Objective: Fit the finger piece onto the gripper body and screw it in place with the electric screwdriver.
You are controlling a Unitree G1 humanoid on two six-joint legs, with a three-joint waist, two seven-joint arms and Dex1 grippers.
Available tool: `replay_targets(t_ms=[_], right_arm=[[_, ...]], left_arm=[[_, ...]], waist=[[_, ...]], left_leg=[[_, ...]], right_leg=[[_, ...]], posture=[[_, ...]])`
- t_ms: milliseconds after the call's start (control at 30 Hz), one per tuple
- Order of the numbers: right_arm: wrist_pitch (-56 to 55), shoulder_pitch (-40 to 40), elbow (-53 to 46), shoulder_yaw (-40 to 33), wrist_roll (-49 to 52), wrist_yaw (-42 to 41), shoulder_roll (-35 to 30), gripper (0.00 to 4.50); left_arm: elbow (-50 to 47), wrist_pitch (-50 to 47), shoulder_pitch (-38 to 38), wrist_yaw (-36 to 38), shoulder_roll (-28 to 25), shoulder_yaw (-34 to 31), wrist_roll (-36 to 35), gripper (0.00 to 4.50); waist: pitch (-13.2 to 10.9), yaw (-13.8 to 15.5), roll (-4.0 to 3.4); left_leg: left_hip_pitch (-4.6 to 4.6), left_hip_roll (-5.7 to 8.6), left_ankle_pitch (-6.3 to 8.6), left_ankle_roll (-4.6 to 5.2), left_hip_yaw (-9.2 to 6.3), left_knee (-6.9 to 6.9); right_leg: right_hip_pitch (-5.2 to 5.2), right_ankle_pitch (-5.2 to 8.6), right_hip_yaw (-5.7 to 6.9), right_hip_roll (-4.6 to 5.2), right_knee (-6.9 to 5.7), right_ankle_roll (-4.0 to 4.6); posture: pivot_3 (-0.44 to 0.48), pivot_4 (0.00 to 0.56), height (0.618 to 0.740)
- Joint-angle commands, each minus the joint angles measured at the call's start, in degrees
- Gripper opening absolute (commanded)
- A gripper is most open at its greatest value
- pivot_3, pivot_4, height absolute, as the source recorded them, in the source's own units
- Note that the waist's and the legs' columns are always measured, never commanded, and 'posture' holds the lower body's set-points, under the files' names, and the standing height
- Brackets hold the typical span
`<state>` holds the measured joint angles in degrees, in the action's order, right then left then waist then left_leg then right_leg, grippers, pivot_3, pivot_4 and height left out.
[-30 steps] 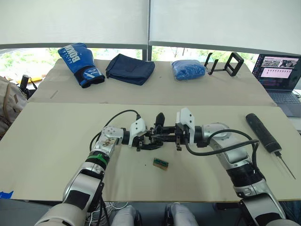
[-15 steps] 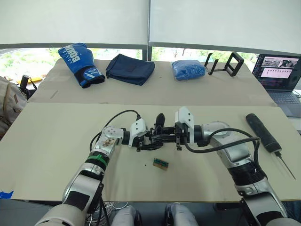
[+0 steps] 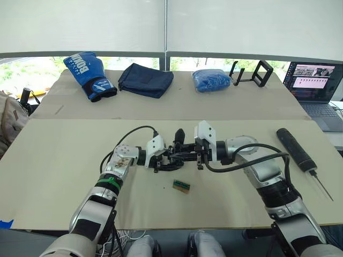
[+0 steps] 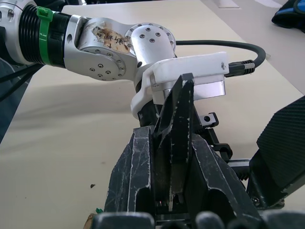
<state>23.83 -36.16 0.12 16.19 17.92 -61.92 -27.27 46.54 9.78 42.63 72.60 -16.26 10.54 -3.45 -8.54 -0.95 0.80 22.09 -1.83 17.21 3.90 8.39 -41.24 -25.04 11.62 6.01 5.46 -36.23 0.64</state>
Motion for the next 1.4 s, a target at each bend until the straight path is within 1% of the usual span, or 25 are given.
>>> replay_targets(t_ms=[33, 100, 167, 367, 400, 633, 700, 733, 767, 800, 933, 1033, 1133, 1200, 1267, 1333, 1400], right_arm=[[0.84, -0.35, 1.35, 0.19, -2.17, 1.70, 0.16, 0.42], [1.33, -0.92, -0.74, -0.47, -0.90, 1.45, 0.58, 1.48], [2.24, -1.30, -2.85, -1.15, 0.42, 0.97, 0.87, 2.15], [-0.13, -1.29, -4.53, -2.98, 0.12, 1.39, 0.82, 4.25], [-0.57, -1.03, -4.88, -3.39, 0.65, 0.76, 0.72, 4.43], [-4.97, 1.98, -8.50, -7.58, 6.59, -3.48, 1.30, 4.43], [-6.97, 2.34, -8.88, -9.13, 7.63, -3.36, 1.94, 4.50], [-7.10, 2.48, -9.49, -9.73, 8.39, -3.27, 2.03, 4.50], [-7.09, 2.59, -9.86, -10.04, 8.87, -3.27, 2.06, 4.50], [-7.38, 2.66, -10.41, -10.37, 9.28, -3.29, 2.15, 4.50], [-5.78, 3.26, -15.77, -11.91, 12.10, -1.98, 1.43, 4.50], [-3.07, 5.54, -21.81, -16.12, 15.19, 1.26, -0.80, 4.50], [-1.48, 8.23, -25.15, -19.04, 16.81, 4.04, -2.91, 4.50], [0.07, 13.34, -28.56, -24.85, 17.93, 7.81, -5.34, 4.50], [-0.97, 19.83, -30.90, -30.96, 16.61, 10.69, -7.27, 4.50], [-4.61, 26.04, -31.43, -35.61, 13.12, 12.62, -8.31, 4.50], [-7.74, 33.92, -31.58, -41.26, 10.72, 13.58, -8.25, 4.50]], left_arm=[[-1.38, -0.52, -1.15, 1.31, -0.47, 0.87, 0.19, 2.30], [-1.50, -0.70, -1.23, 1.30, -0.56, 0.83, 0.21, 2.30], [-1.66, -0.90, -1.35, 1.38, -0.71, 0.79, 0.14, 2.30], [-2.00, -1.22, -1.97, 1.53, -1.40, 0.67, 0.00, 2.30], [-1.89, -1.26, -1.98, 1.44, -1.45, 0.64, -0.03, 2.30], [-1.40, -1.73, -1.99, 1.09, -1.38, 0.55, -0.34, 2.30], [-1.39, -1.27, -1.98, 0.01, -1.19, 0.02, -0.53, 3.32], [-1.54, -1.90, -1.93, 0.12, -1.08, -0.19, -0.91, 3.60], [-1.59, -2.32, -1.88, 0.23, -1.01, -0.28, -1.14, 4.09], [-1.58, -1.84, -1.83, -0.27, -1.04, -0.31, -0.94, 4.46], [-4.56, -3.17, -3.38, 0.02, -2.42, -1.62, -2.45, 4.46], [-8.96, -4.59, -7.14, 1.49, -7.38, -3.92, -4.36, 4.46], [-12.09, -5.54, -10.10, 2.83, -10.98, -5.07, -6.04, 4.46], [-15.27, -6.65, -13.11, 4.82, -15.20, -8.22, -9.12, 4.46], [-19.84, -9.31, -15.67, 6.32, -18.01, -11.49, -13.27, 4.46], [-24.69, -11.15, -17.40, 6.63, -18.98, -13.56, -16.67, 4.46], [-30.92, -15.24, -19.61, 6.57, -20.00, -14.95, -20.15, 4.46]], waist=[[0.00, -0.12, 0.00], [0.00, -0.09, 0.00], [0.00, 0.02, 0.00], [-0.01, 0.02, 0.01], [-0.01, 0.00, 0.01], [-0.01, 0.05, 0.01], [-0.01, 0.05, 0.01], [-0.01, 0.06, 0.01], [-0.01, 0.07, 0.01], [-0.01, 0.07, 0.01], [-0.01, 0.01, 0.01], [-0.01, -0.11, 0.01], [-0.01, -0.04, 0.01], [-0.01, 0.18, 0.01], [-0.01, 0.32, 0.01], [-0.04, 0.74, -0.01], [-0.04, 1.68, 0.00]], left_leg=[[0.00, 0.00, 0.00, 0.00, 0.00, 0.01], [0.01, -0.01, -0.01, -0.01, 0.01, 0.01], [0.13, 0.00, -0.01, -0.02, 0.01, 0.01], [0.23, 0.01, -0.01, -0.02, 0.01, 0.02], [0.24, 0.00, -0.01, -0.02, 0.01, 0.02], [0.21, 0.00, -0.01, -0.02, 0.01, 0.04], [0.21, 0.00, -0.01, -0.02, 0.01, 0.04], [0.21, 0.00, -0.01, -0.02, 0.01, 0.04], [0.21, 0.00, -0.01, -0.02, 0.01, 0.04], [0.21, 0.01, -0.01, -0.02, 0.01, 0.04], [0.20, 0.00, -0.01, -0.02, 0.01, 0.05], [0.18, -0.01, -0.01, -0.03, 0.00, 0.12], [0.09, -0.02, -0.04, -0.09, 0.00, 0.25], [0.06, -0.02, -0.05, -0.10, -0.02, 0.29], [0.12, -0.02, -0.04, -0.10, -0.07, 0.33], [0.20, 0.00, -0.03, -0.08, -0.12, 0.32], [0.23, 0.08, -0.01, -0.04, -0.12, 0.26]], right_leg=[[0.00, 0.00, 0.00, 0.00, 0.00, 0.00], [-0.02, 0.00, -0.01, -0.01, 0.00, 0.01], [-0.14, -0.01, 0.01, 0.00, -0.01, 0.01], [-0.19, -0.01, 0.04, -0.02, 0.06, 0.01], [-0.20, -0.01, 0.04, -0.03, 0.06, 0.01], [-0.18, -0.01, 0.03, -0.04, 0.06, 0.01], [-0.18, -0.01, 0.04, -0.04, 0.05, 0.01], [-0.18, -0.01, 0.03, -0.04, 0.05, 0.01], [-0.18, -0.01, 0.04, -0.04, 0.05, 0.01], [-0.19, -0.01, 0.03, -0.03, 0.05, 0.01], [-0.20, -0.01, 0.02, -0.03, 0.04, 0.01], [-0.21, -0.01, 0.00, -0.01, 0.05, 0.01], [-0.21, -0.01, -0.02, 0.08, 0.05, 0.02], [-0.20, -0.01, 0.00, 0.16, 0.05, 0.03], [-0.20, 0.00, 0.00, 0.46, 0.11, 0.04], [-0.21, 0.00, 0.01, 0.61, 0.14, 0.04], [-0.16, 0.01, 0.13, 0.63, 0.16, 0.00]], posture=[[0.000, 0.150, 0.740], [0.000, 0.150, 0.740], [0.000, 0.150, 0.740], [0.000, 0.150, 0.740], [0.000, 0.150, 0.740], [0.000, 0.150, 0.740], [0.000, 0.150, 0.740], [0.000, 0.150, 0.740], [0.000, 0.150, 0.740], [0.000, 0.150, 0.740], [0.000, 0.150, 0.740], [0.000, 0.150, 0.740], [0.000, 0.150, 0.740], [0.000, 0.150, 0.740], [0.000, 0.150, 0.740], [0.000, 0.150, 0.740], [0.000, 0.150, 0.740]])
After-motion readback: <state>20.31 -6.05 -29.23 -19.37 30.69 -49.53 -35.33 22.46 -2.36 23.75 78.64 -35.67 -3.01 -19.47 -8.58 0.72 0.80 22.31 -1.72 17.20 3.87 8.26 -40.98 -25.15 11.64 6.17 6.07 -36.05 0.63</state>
